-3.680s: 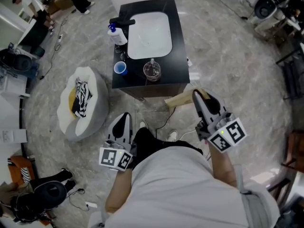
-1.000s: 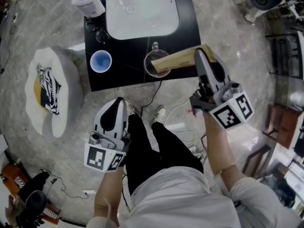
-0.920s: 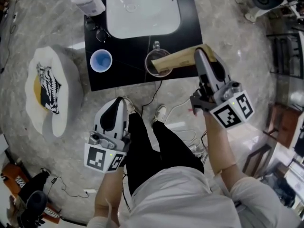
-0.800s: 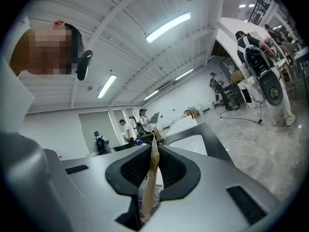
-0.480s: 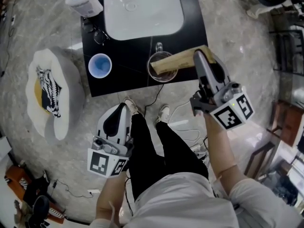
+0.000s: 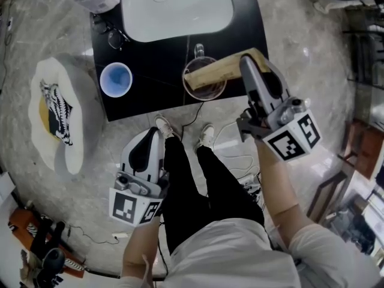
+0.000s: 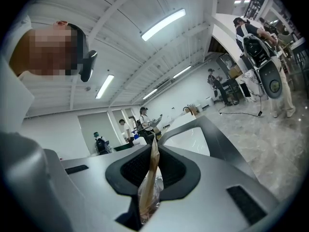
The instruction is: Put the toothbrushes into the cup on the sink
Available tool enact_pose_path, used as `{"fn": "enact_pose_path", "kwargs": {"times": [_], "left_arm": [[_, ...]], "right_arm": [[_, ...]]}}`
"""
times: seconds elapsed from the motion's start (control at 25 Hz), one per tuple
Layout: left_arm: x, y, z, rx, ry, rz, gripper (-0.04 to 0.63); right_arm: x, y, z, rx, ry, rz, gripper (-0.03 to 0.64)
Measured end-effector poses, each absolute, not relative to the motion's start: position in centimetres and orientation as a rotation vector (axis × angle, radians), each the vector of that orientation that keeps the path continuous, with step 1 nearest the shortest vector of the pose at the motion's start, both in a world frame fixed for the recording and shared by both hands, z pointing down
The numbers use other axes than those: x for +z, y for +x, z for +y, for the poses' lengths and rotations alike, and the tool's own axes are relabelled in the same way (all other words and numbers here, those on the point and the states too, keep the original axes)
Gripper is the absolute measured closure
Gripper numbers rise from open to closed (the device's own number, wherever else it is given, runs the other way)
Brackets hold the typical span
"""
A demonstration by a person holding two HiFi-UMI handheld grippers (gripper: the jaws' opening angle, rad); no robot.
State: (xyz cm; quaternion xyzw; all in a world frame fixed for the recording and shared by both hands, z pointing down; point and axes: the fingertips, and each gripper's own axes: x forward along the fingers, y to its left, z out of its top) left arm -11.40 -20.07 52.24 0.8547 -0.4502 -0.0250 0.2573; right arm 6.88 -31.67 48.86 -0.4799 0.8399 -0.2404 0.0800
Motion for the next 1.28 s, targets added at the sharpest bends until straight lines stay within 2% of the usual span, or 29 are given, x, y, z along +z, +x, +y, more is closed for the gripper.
{"fn": "enact_pose_path", "kwargs": {"times": [0.36, 0.44, 0.48, 0.76, 1.28], "left_arm": [[53.6, -11.4, -19.8, -0.075, 2.302, -1.209, 0.592], [53.9, -11.7, -19.5, -0.069, 2.298, -1.208, 0.592], [54.0, -11.8, -19.4, -0.066, 2.296, -1.207, 0.592], [53.8, -12.2, -19.1, -0.082, 2.302, -1.211, 0.592], [52.0, -11.4, -18.1, -0.108, 2.351, -1.205, 0.592]], "right_arm": [[49.1, 7.1, -31.7, -0.670, -1.404, 2.515, 0.546], [49.8, 6.7, -31.6, -0.678, -1.414, 2.533, 0.461], [50.2, 6.6, -31.6, -0.679, -1.424, 2.547, 0.440], [50.5, 7.4, -31.4, -0.624, -1.505, 2.599, 0.386], [49.4, 12.7, -26.9, -0.660, -1.652, 2.464, 0.385]]}}
